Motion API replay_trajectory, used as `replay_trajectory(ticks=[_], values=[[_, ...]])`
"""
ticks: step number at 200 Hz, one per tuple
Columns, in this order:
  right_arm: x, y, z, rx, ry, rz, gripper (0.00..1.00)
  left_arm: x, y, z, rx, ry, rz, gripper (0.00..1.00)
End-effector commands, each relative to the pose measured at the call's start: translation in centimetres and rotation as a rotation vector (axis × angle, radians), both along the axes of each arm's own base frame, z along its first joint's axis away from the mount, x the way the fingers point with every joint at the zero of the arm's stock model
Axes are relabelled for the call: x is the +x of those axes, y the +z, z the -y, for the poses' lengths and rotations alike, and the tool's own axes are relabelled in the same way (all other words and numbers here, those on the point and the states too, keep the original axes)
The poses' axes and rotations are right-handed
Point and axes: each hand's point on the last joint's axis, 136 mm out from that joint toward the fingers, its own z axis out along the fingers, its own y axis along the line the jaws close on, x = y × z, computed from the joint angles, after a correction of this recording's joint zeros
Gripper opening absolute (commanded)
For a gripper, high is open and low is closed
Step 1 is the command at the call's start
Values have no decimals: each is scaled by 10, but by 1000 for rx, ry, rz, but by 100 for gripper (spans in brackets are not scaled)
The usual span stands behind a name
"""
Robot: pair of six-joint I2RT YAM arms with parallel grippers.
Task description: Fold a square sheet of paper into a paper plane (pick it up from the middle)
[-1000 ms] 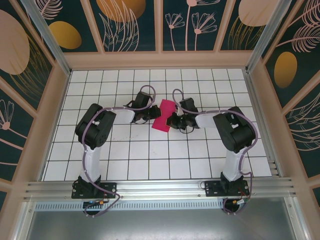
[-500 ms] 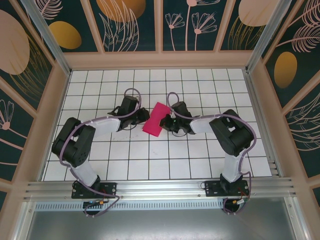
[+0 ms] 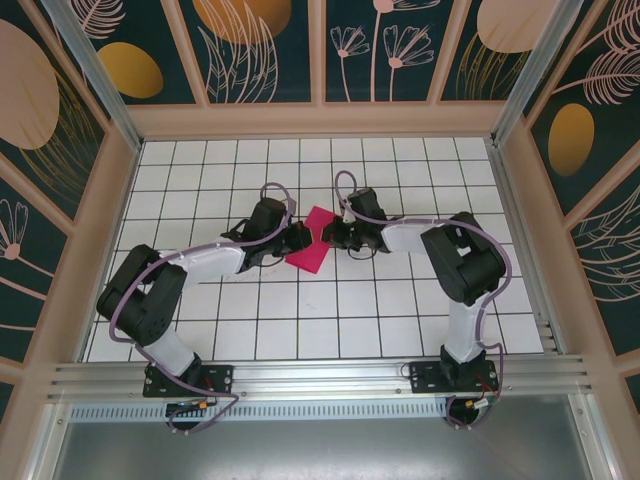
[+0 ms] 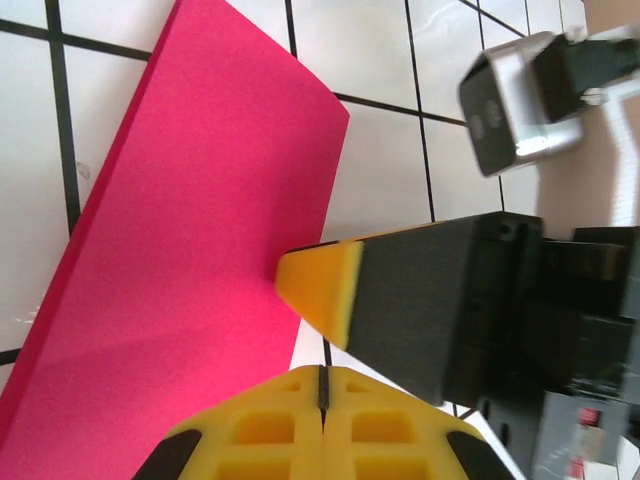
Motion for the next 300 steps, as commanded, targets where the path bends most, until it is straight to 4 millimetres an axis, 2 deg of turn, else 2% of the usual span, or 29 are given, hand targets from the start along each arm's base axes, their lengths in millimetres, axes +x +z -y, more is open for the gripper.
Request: replay_trajectory(ticks=[1, 24, 30, 34, 52, 55, 61, 131, 180, 233, 300], values=[[0, -5, -4, 5, 40, -14, 0, -6, -2, 7, -35, -22, -27, 2], [-2, -9, -4, 4, 45, -21, 0, -10, -9, 20, -69, -59, -58, 0], [-2, -9, -4, 5, 44, -20, 0, -9, -6, 22, -77, -65, -52, 0], [-2, -10, -4, 4, 45, -21, 0, -10, -17, 23, -64, -67, -75, 0], [-5, -12, -4, 8, 50, -28, 0, -9, -25, 27, -61, -78, -93, 0], [2, -13, 5, 7, 26, -29, 0, -9, -26, 28, -60, -80, -95, 0], [3, -13, 6, 8, 23, -31, 0, -9, -29, 29, -58, -82, -101, 0], [-1, -14, 5, 28, 35, -43, 0, -7, -46, 40, -55, -113, -137, 0], [-4, -11, 5, 37, 45, -44, 0, -8, -66, 34, -4, -99, -175, 0], [-3, -24, 12, -2, 31, -72, 0, -12, -82, 25, 53, -76, -208, 0], [13, -41, 32, -121, -41, -84, 0, -17, -94, 18, 91, -66, -241, 0]])
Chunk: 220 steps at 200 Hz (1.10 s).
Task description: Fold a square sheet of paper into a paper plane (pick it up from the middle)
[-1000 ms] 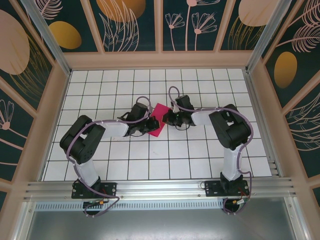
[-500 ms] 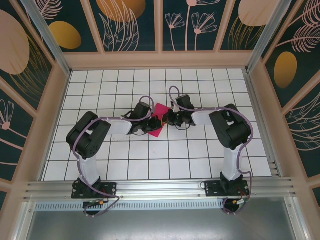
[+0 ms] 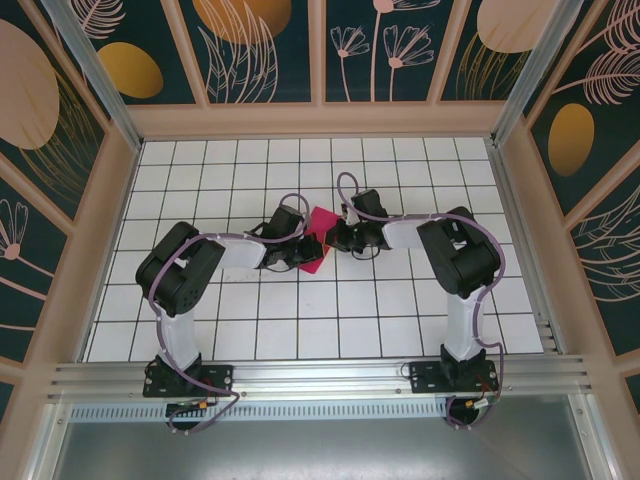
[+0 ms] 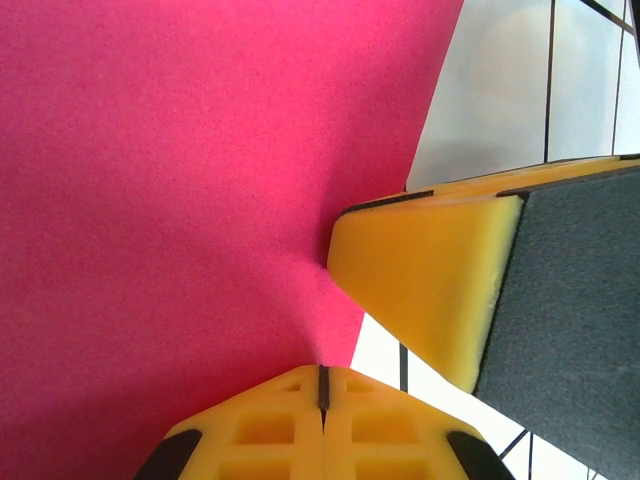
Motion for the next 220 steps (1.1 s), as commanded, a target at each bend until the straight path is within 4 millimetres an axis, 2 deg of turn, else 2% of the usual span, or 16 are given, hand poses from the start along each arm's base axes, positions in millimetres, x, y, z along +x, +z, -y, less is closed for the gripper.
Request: replay_trajectory(ticks=[1, 98, 220], values=[[13, -23, 23, -118, -60, -13, 0, -9, -22, -10, 80, 4, -52, 0], [56, -25, 51, -157, -173, 7, 0, -25, -38, -21, 111, 6, -102, 0], [102, -30, 91, -181, -287, 25, 0, -28, -43, -23, 119, 3, -115, 0]])
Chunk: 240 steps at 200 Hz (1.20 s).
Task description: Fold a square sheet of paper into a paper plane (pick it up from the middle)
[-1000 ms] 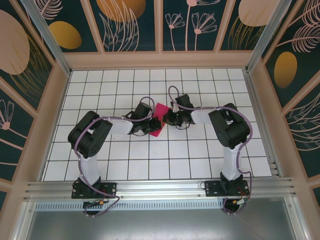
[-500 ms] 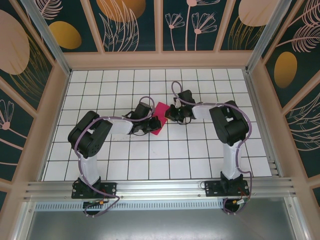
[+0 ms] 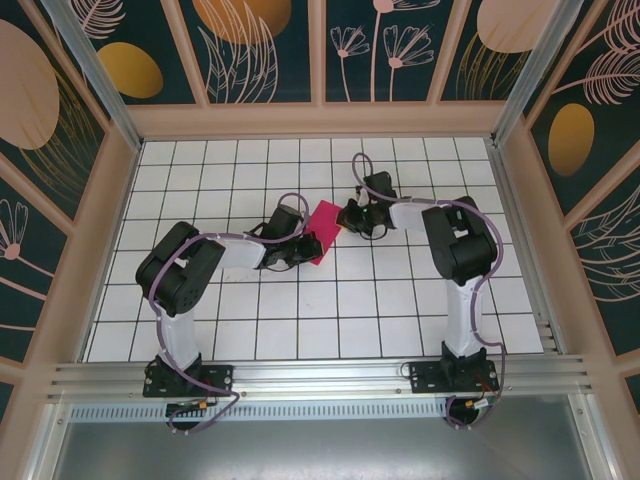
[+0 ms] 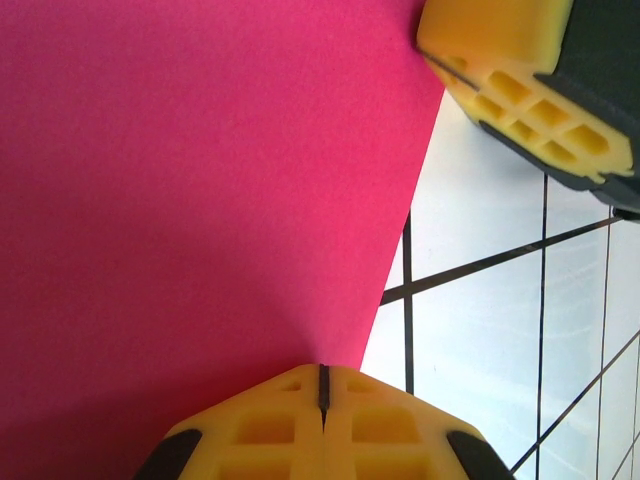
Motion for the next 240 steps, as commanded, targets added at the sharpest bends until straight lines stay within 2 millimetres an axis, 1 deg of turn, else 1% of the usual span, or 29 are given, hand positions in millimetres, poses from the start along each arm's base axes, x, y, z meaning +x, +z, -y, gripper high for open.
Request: replay_trajectory(ticks=[1, 44, 97, 112, 131, 142, 151, 166, 175, 183, 189, 207, 240], values=[[35, -29, 54, -158, -149, 30, 0, -32, -43, -21, 114, -11, -140, 0], [52, -24, 64, -149, -174, 46, 0, -32, -44, -21, 117, -13, -142, 0], [64, -29, 78, -160, -200, 35, 0, -32, -44, -21, 118, -16, -144, 0], [69, -28, 80, -162, -205, 41, 0, -31, -43, -20, 118, -19, -140, 0], [75, -18, 80, -162, -204, 61, 0, -30, -42, -18, 116, -21, -138, 0], [78, -6, 78, -155, -199, 80, 0, -29, -41, -18, 115, -21, -136, 0], [80, 8, 75, -139, -191, 107, 0, -28, -40, -17, 115, -24, -130, 0], [76, 29, 71, -126, -183, 151, 0, -26, -37, -16, 112, -24, -122, 0], [71, 38, 70, -121, -177, 164, 0, -25, -36, -16, 110, -24, -120, 0], [65, 43, 64, -111, -159, 174, 0, -25, -35, -14, 108, -31, -114, 0], [59, 45, 60, -103, -145, 177, 0, -24, -34, -14, 107, -32, -110, 0], [42, 41, 46, -87, -100, 157, 0, -22, -29, -14, 111, -46, -92, 0], [11, 37, 7, -31, 14, 139, 0, -27, -20, -16, 126, -99, -56, 0]])
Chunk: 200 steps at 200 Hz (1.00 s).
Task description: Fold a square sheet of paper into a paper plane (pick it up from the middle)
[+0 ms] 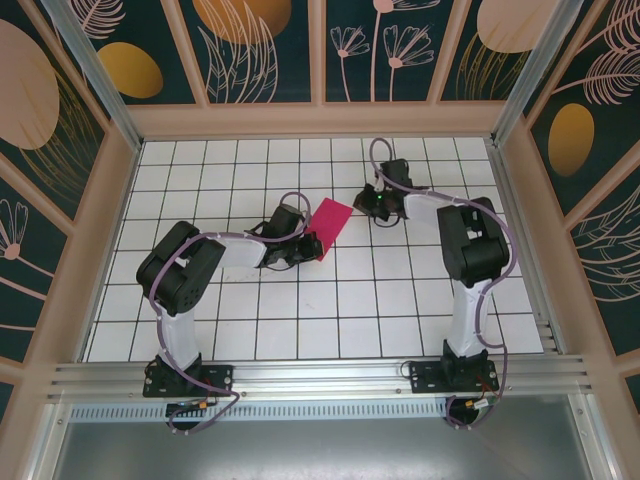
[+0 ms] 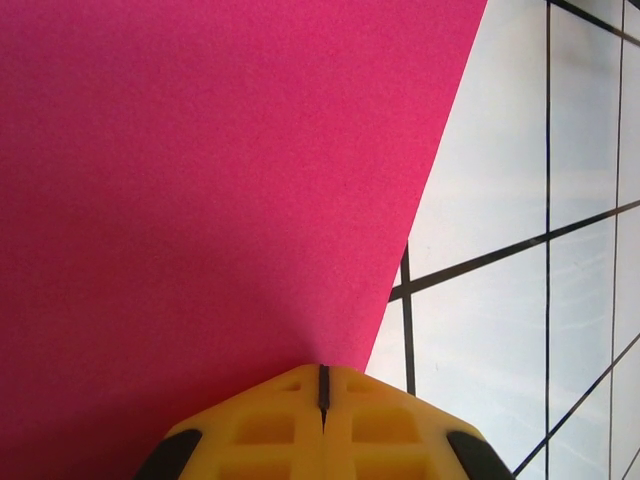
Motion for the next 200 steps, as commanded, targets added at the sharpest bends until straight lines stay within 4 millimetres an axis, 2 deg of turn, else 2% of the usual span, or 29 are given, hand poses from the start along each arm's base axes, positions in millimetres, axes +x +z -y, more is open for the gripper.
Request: replay_trajectory(ticks=[1, 20, 51, 81, 113, 125, 136, 138, 144, 200], values=[[-23, 9, -32, 44, 115, 24, 0, -27, -20, -17, 107, -63, -71, 0], [-37, 3, -48, 47, 168, 0, 0, -30, -11, -19, 107, -86, -40, 0], [-55, -16, -59, 45, 203, -53, 0, -28, 6, -13, 63, -99, 2, 0], [-70, -31, -56, 36, 210, -89, 0, -16, 26, 2, -25, -101, 49, 0], [-75, -40, -50, 10, 209, -104, 0, 0, 45, 17, -93, -97, 111, 1], [-75, -42, -48, 4, 207, -109, 0, 5, 46, 21, -98, -100, 121, 1], [-76, -45, -48, 0, 208, -116, 0, 5, 36, 20, -80, -102, 109, 1], [-76, -44, -48, 0, 208, -115, 0, 10, 42, 23, -90, -103, 127, 1], [-76, -45, -48, 0, 208, -117, 0, 14, 43, 25, -90, -103, 131, 1], [-79, -51, -47, -9, 211, -133, 0, 24, 16, 34, -64, -114, 94, 1]])
